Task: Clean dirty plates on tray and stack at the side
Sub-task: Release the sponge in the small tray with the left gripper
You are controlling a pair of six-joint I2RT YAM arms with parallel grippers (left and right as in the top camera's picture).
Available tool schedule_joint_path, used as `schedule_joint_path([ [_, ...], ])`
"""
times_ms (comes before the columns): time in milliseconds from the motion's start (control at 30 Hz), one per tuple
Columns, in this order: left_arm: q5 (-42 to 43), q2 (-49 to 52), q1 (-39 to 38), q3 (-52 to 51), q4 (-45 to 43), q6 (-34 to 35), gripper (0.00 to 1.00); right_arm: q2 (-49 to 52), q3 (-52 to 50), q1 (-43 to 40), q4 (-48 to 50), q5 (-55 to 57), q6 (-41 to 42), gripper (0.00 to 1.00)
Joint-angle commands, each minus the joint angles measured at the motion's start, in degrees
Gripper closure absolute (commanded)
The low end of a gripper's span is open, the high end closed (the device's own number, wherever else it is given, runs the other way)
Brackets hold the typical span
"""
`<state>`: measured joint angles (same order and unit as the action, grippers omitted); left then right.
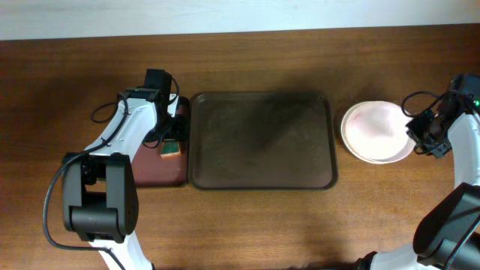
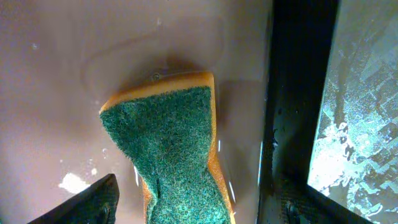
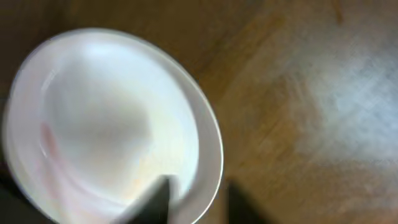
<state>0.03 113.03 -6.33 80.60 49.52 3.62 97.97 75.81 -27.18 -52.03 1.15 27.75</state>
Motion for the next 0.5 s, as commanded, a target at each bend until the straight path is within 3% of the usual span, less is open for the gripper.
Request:
schedule_joint_path([
  [0, 0.6, -2.7, 0.1, 0.9, -0.2, -0.7, 0.18, -0.8, -0.4, 0.2, 0.4, -5.9, -3.2, 0.36],
  [67, -0.2, -5.6, 0.2, 1.1, -0.7, -0.3, 0.13, -0.8, -0.4, 0.2, 0.4, -9.9, -5.2, 0.34],
  [133, -0.5, -8.5, 0.9, 1.2, -0.8, 3.6, 0.11, -0.8, -0.4, 1.4, 0.4, -23.3, -14.0, 0.29],
  [167, -0.4, -9.6, 2.1, 1.2, -0.4, 7.6, 0.05, -0.8, -0.4, 4.2, 0.1, -25.0, -16.4, 0.21],
  [200, -0.2, -10.1, 4.1, 1.2, 1.2, 10.3, 0.00, -0.8, -0.4, 8.9, 0.0, -24.2, -18.2, 0.03],
  [333, -0.3, -10.1, 7.9, 1.2, 15.3, 10.3, 0.00, -0.8, -0.4, 26.2, -5.4, -9.8, -21.6, 0.01],
  [467, -0.4, -10.8, 7.9, 0.4, 23.5, 10.0, 0.00, -2.3, -0.4, 31.0, -11.8, -9.4, -20.9, 0.01],
])
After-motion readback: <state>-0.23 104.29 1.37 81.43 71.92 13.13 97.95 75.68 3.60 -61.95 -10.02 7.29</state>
